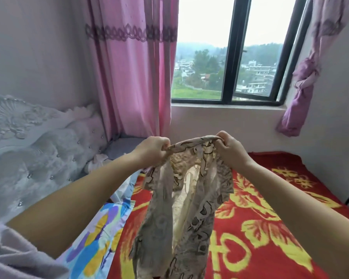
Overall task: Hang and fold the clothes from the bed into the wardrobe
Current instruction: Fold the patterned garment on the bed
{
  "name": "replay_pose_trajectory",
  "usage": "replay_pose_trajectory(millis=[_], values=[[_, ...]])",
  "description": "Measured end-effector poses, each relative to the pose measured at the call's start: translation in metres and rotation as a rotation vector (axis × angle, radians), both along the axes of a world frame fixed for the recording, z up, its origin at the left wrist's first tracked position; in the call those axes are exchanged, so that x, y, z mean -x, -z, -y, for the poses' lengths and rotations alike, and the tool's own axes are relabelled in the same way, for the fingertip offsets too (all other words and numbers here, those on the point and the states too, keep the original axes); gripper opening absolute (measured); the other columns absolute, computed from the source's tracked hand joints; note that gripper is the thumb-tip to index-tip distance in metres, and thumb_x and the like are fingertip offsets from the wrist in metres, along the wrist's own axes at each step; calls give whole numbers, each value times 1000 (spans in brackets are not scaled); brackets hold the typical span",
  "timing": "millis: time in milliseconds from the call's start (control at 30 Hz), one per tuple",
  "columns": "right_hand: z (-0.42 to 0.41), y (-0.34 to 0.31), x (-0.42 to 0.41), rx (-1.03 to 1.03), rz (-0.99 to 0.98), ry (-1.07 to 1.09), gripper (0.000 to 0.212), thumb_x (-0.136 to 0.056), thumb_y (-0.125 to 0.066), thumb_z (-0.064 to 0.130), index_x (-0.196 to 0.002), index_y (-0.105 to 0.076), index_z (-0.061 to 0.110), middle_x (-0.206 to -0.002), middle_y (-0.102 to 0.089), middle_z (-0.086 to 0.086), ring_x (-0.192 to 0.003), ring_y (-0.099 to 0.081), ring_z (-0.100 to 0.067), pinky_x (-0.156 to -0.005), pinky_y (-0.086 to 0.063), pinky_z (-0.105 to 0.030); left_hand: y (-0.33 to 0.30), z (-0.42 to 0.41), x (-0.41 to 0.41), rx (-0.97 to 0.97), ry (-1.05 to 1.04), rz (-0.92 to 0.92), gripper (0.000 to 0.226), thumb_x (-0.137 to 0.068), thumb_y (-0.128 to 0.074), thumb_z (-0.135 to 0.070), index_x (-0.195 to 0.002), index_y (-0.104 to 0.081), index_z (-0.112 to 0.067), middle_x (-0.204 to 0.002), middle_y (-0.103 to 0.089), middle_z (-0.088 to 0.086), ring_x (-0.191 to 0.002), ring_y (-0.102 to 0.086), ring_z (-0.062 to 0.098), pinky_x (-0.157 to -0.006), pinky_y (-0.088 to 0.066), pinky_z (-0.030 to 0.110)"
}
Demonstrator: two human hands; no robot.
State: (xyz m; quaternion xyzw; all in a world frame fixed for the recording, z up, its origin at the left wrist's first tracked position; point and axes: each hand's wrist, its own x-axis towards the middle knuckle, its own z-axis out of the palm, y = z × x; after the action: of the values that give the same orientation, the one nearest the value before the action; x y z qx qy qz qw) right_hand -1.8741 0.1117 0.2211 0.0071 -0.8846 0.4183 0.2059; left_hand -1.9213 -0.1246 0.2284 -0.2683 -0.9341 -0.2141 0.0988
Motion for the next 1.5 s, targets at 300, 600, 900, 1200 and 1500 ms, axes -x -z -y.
replay_pose_trajectory(millis=[300, 600, 900, 1200, 1500], values=[[-43, -14, -8, -764, 150, -49, 20, -95, -55, 16, -75, -56, 14, -68, -56, 1, -61, -54, -21, -58, -45, -28, -5, -18, 16, 111, -132, -394, 14, -98, -43, -10, -86, -39, -15, -60, -48, 1, -56, -53, 28, -51, -36, 34], [-74, -34, -22, 70, 503, 122, 33, -91, -34, -3, -89, -64, 8, -59, -66, -7, -42, -63, -14, -38, -49, -22, -16, -66, 15, -63, -16, 193, 21, -90, -44, -6, -74, -58, -8, -63, -52, 4, -57, -50, 23, -47, -38, 25], [-116, -43, -37, 54, 379, -141, 19, -90, -65, 11, -102, -63, -2, -88, -64, -6, -82, -59, -14, -77, -50, -26, -30, -87, 17, -578, 204, 882, 11, -91, -53, 3, -84, -62, 2, -79, -70, 12, -72, -70, 18, -68, -59, 24], [-125, -40, -33, -563, -108, 249, 16, -91, -63, 30, -93, -71, 17, -86, -61, -5, -87, -53, -23, -72, -44, -34, -24, -95, 16, -224, 65, -7, 24, -86, -66, -40, -69, -63, -24, -78, -59, -5, -71, -53, 12, -61, -42, 29], [-121, -53, -31, -385, -240, 14, 15, -94, -60, 30, -96, -66, 16, -70, -62, 8, -55, -57, -8, -59, -55, -30, -31, -84, 32, -380, 263, -142, 33, -92, -55, -35, -95, -64, -4, -67, -60, -6, -46, -50, 3, -51, -50, 21]])
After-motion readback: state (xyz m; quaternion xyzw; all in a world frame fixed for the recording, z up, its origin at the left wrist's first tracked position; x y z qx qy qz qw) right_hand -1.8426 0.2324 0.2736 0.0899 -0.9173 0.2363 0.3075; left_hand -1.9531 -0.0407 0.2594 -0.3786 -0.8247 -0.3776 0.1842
